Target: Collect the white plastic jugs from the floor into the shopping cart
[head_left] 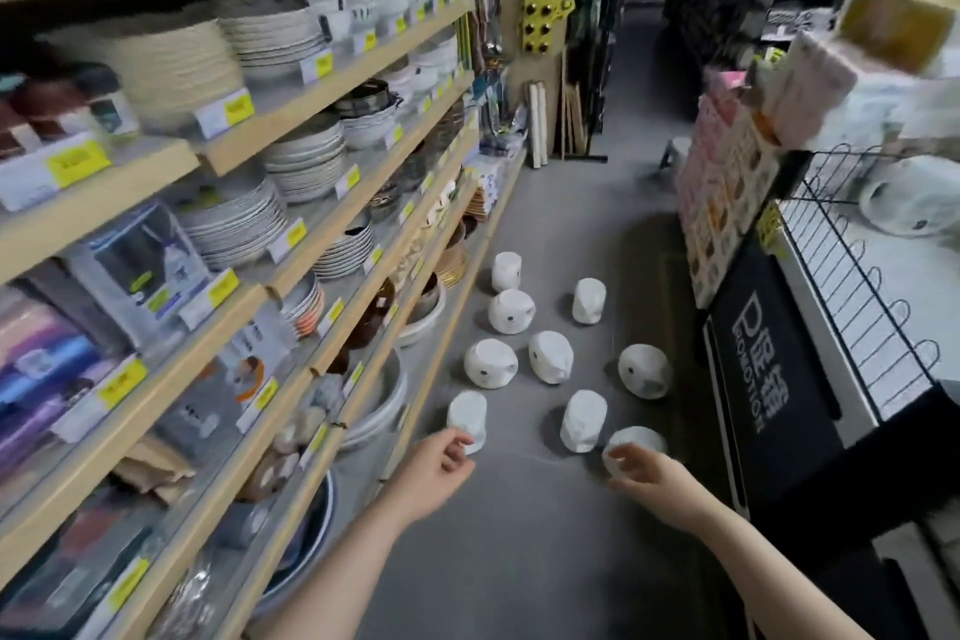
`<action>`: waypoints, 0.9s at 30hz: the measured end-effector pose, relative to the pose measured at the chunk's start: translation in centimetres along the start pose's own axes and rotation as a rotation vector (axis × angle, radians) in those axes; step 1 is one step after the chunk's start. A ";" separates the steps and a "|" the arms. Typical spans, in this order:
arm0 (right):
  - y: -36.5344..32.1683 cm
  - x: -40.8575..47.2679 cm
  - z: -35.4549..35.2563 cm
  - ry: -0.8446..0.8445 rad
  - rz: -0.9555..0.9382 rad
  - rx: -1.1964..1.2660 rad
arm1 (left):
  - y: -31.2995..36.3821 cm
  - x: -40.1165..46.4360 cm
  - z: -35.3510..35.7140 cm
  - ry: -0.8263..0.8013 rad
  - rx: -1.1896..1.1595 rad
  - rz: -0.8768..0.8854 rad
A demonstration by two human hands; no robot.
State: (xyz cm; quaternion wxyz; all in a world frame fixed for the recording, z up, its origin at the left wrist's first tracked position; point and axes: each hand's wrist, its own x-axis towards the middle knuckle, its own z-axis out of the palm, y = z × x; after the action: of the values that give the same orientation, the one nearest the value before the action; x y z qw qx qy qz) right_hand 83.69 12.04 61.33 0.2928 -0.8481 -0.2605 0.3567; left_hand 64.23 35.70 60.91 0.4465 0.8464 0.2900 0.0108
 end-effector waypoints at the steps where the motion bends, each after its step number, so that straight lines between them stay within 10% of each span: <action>1: 0.4 1.0 -1.1 -0.002 0.023 -0.010 | 0.5 1.3 0.3 -0.004 0.012 0.000; 16: 8.0 24.4 -10.3 -0.064 0.210 -0.179 | 0.7 33.9 6.1 -0.176 0.145 0.078; 27: 30.6 43.5 -3.8 -0.018 0.309 -0.258 | -11.6 48.6 30.3 -0.486 0.246 0.189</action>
State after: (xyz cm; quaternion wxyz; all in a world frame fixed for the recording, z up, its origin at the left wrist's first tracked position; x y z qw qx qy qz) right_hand 120.22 17.99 22.98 0.1211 -0.9053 -0.1732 0.3684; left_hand 107.47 42.34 22.10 0.3939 0.8952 0.0936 -0.1861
